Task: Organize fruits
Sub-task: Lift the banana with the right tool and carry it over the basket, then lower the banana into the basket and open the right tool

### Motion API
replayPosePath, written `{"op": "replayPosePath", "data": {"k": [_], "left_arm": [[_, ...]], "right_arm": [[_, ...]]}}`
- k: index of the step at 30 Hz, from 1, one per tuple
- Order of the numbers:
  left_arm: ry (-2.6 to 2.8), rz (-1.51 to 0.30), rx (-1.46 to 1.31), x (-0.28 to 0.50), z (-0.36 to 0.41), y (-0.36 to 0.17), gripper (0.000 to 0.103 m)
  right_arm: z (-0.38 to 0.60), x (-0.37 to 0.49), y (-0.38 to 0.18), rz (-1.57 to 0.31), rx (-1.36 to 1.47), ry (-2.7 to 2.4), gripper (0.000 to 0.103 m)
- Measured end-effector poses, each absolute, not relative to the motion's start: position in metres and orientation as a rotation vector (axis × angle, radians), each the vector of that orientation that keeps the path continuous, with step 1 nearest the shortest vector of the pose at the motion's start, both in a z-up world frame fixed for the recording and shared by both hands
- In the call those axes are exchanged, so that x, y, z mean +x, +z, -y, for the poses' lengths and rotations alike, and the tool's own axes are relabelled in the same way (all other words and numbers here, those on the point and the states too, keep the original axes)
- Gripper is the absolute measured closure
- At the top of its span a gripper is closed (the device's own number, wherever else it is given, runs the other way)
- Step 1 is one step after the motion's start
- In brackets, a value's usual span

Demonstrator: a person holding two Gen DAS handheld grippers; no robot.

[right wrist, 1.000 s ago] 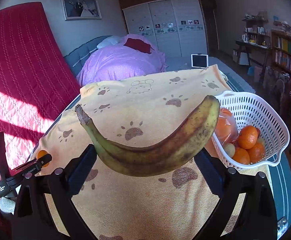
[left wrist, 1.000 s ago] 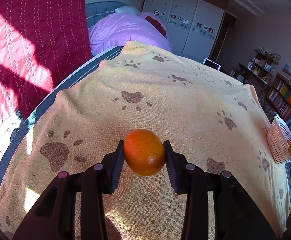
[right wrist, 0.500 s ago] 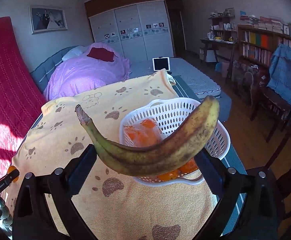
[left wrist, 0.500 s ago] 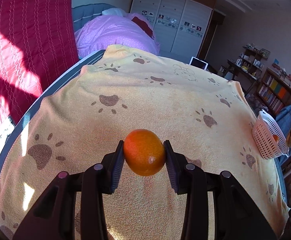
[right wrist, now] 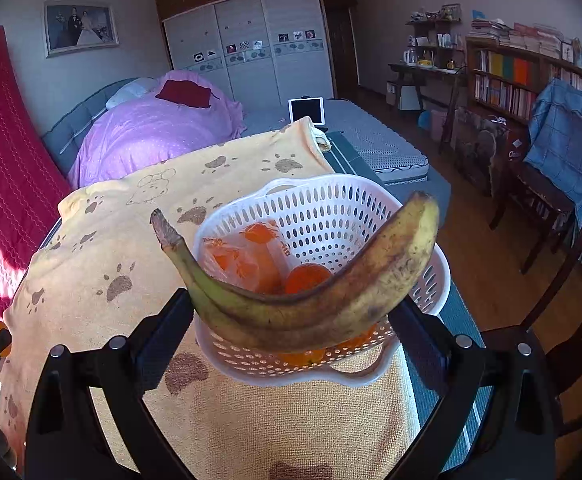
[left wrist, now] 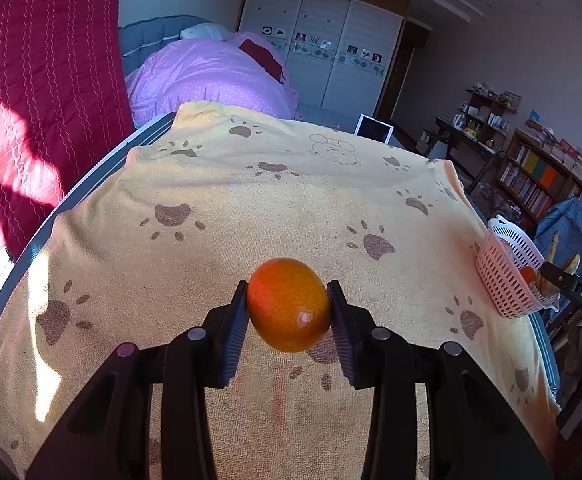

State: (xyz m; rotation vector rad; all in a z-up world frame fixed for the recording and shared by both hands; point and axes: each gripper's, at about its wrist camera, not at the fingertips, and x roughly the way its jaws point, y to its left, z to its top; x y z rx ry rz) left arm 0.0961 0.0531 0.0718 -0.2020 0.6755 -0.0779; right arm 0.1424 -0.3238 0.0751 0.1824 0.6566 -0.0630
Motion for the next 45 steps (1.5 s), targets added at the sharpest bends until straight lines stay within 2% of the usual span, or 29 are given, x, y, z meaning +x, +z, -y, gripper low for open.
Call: {"op": "replayPosePath", "data": {"k": [16, 33, 45], "left_arm": [[-0.100, -0.697, -0.195, 0.100, -0.039, 0.067, 0.064], [-0.122, -0.701, -0.185, 0.100, -0.029, 0.066, 0.064], [-0.092, -0.694, -0.129, 0.102, -0.017, 0.068, 0.064]], "right_arm": [[0.322, 0.163, 0.062, -0.710, 0.137, -0.075, 0.004], [0.331, 0.162, 0.067, -0.673, 0.182, -0.086, 0.003], [0.325, 0.134, 0.080, -0.510, 0.129, -0.184, 0.003]]}}
